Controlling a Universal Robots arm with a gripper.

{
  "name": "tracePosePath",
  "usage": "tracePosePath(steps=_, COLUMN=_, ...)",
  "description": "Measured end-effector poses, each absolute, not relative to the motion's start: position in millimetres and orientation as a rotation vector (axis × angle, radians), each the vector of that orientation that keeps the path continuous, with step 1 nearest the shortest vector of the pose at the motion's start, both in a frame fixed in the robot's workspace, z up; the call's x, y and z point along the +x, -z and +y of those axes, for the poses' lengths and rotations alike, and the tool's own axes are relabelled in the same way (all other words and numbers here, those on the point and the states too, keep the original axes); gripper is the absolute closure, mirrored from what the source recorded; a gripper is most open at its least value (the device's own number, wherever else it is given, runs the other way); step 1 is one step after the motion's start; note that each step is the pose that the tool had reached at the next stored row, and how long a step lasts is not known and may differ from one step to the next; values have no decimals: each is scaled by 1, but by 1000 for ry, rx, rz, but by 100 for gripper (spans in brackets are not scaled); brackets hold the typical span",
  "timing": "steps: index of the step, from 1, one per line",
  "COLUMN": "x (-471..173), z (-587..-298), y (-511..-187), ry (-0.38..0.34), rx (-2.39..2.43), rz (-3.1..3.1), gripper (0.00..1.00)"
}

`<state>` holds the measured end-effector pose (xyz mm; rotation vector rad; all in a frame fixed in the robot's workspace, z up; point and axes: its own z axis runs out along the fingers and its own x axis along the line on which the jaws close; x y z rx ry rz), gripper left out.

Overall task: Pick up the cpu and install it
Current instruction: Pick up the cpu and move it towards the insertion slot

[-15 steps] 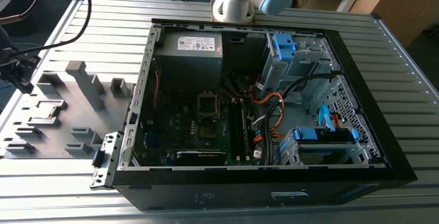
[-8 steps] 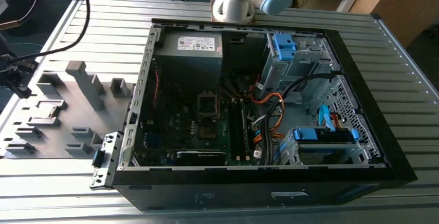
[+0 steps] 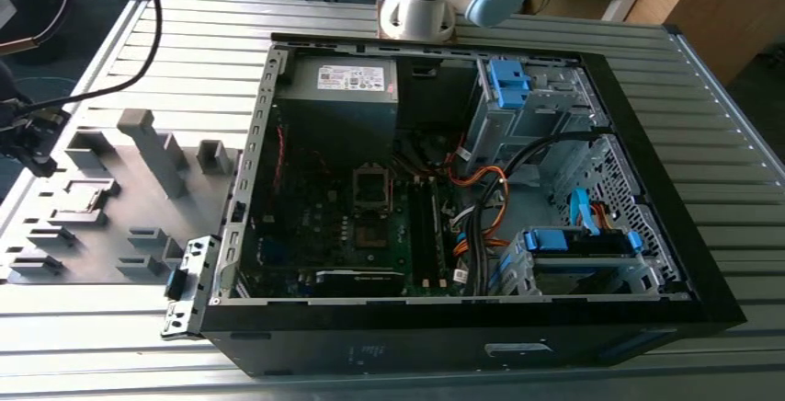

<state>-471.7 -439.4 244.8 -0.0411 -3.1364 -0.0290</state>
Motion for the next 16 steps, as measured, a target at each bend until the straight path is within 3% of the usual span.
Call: tracePosePath(steps=16, x=-456, z=-445, y=-231, ry=29, rx=-40, rz=-3122, gripper=89)
